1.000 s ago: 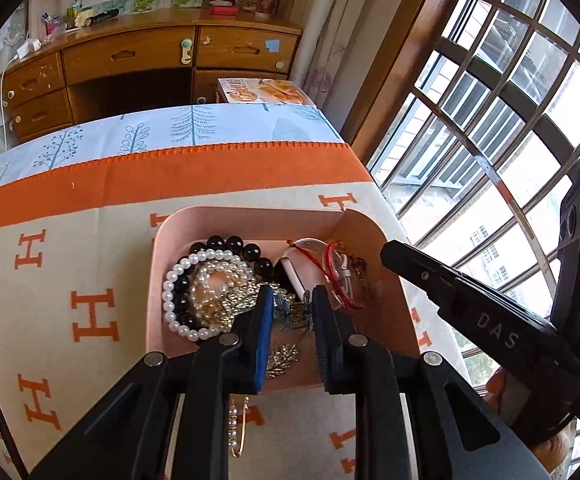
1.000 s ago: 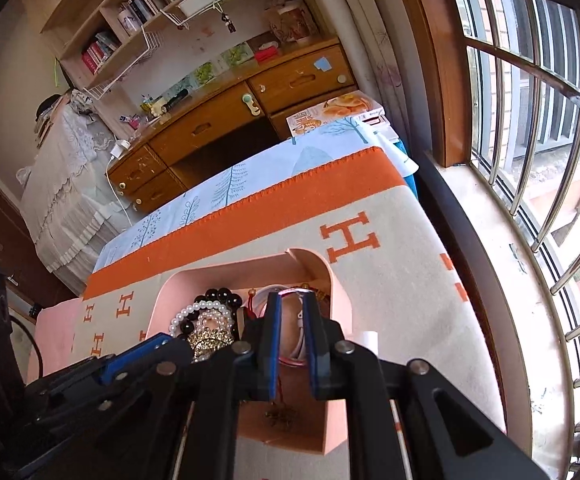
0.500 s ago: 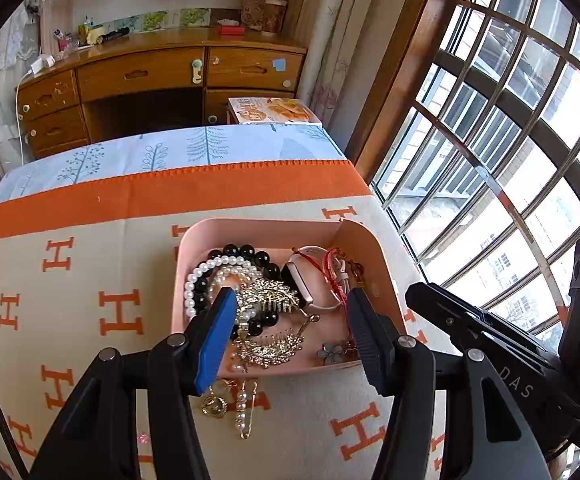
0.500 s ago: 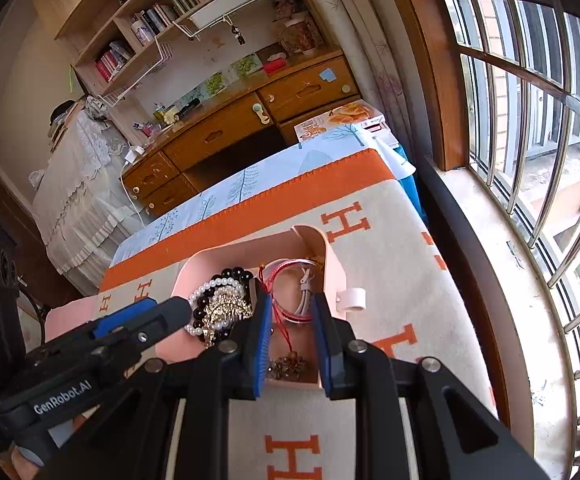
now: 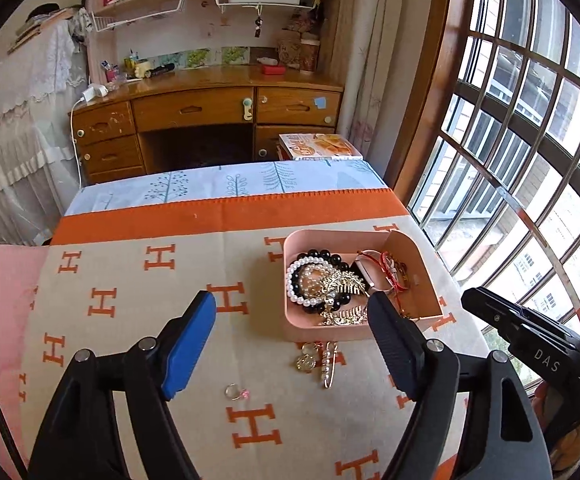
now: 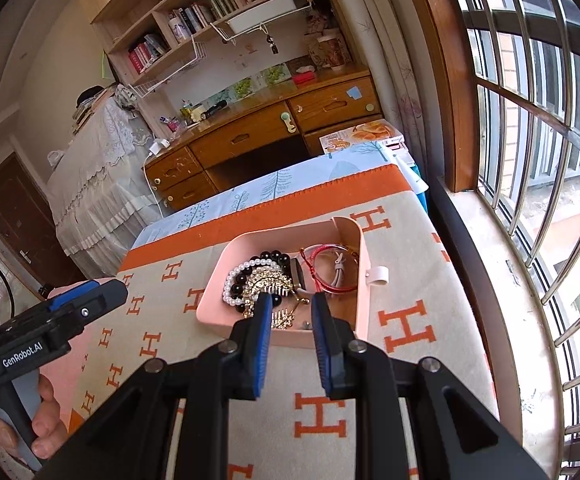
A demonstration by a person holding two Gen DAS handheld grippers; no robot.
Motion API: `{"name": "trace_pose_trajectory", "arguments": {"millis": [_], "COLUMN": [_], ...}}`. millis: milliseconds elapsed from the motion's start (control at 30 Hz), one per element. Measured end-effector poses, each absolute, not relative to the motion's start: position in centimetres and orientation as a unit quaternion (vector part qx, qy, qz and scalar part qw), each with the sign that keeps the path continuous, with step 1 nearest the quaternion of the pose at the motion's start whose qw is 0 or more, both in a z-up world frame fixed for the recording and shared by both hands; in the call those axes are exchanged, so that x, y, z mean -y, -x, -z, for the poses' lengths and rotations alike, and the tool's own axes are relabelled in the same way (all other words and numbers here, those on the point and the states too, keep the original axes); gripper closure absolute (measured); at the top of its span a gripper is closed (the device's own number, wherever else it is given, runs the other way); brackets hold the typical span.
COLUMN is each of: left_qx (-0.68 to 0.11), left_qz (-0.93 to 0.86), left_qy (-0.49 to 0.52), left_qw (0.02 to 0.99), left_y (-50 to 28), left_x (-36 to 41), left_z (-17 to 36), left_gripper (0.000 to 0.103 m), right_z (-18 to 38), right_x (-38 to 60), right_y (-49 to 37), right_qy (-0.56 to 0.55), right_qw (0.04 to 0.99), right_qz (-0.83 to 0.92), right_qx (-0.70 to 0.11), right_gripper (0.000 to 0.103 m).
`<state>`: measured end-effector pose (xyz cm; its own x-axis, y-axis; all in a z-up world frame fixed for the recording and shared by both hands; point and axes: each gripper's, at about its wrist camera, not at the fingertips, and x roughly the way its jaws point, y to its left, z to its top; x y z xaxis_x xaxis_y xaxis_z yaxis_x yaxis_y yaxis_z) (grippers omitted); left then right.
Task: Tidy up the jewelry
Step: 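Withdraw both tools from the box toward the remaining gold pieces, then grasp the gold pearl-drop earring with the right tool while the left tool grasps the gold round charm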
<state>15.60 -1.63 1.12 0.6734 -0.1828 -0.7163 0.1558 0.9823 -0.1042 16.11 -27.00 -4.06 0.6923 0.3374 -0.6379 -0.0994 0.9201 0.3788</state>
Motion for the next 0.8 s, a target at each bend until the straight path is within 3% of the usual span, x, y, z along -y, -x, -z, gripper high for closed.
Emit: {"name": "trace_pose_trajectory", "arguments": {"millis": [400,800], "left_qx": [-0.365,-0.423], "left_qz": [0.072,0.074], "left_qy": [-0.007,-0.029], "left_qw": [0.928,0.903], "left_y": [-12.2,-12.6], "left_x": [-1.7,-3.7], "left_z": [-3.1,3.4], "left_gripper": [0.014,0.014], "right_z": [1.6,7.1], "right_x": [23.2,18.1], "right_y": [-14.0,-16.9], "right_qy": [-0.116,-0.099], "right_qw": [0.908,0.86], "right_qz": [-0.159,-0.184], "right_qx": [-0.37,-0.466], "right_gripper": [0.083,0.083]}}
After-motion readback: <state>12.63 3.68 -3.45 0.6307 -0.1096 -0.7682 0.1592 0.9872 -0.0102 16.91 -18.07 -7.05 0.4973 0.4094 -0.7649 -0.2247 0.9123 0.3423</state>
